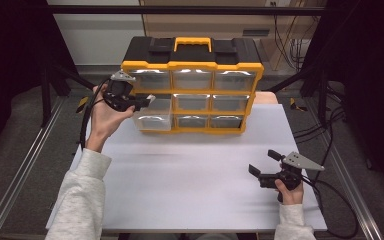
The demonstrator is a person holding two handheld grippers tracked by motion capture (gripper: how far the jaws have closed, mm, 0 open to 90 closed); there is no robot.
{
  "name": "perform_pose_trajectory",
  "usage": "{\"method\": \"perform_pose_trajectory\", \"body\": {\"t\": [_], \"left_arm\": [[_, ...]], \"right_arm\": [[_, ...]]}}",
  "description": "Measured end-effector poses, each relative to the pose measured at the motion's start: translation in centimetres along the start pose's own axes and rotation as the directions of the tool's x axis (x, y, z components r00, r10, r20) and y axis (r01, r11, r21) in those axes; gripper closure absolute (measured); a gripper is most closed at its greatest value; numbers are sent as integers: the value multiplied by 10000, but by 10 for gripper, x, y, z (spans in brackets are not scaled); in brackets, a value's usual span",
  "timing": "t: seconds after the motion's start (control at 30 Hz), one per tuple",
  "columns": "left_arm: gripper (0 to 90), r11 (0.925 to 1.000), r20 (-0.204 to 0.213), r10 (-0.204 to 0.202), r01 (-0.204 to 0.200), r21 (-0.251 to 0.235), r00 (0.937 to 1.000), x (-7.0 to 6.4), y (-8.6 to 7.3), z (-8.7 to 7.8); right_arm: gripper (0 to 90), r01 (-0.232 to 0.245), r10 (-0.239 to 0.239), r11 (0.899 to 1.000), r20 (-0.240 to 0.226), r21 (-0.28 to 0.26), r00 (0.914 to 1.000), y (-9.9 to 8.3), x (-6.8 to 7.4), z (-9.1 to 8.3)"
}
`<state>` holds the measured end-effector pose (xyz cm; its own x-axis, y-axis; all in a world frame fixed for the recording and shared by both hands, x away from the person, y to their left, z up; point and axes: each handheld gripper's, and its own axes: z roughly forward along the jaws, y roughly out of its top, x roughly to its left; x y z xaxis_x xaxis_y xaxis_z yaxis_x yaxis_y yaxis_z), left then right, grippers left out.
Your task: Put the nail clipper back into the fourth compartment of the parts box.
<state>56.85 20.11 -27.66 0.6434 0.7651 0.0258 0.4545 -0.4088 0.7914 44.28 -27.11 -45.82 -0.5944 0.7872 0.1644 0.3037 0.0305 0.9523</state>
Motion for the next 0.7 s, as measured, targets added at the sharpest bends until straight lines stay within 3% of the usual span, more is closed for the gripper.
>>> {"method": "perform_pose_trajectory", "body": {"t": [0.7], "left_arm": [[763, 9990, -96, 430, -430, 77, 9990, 8, -5, 12]], "right_arm": [[3, 26, -26, 10000, -8, 9, 10000, 0, 0, 0]]}}
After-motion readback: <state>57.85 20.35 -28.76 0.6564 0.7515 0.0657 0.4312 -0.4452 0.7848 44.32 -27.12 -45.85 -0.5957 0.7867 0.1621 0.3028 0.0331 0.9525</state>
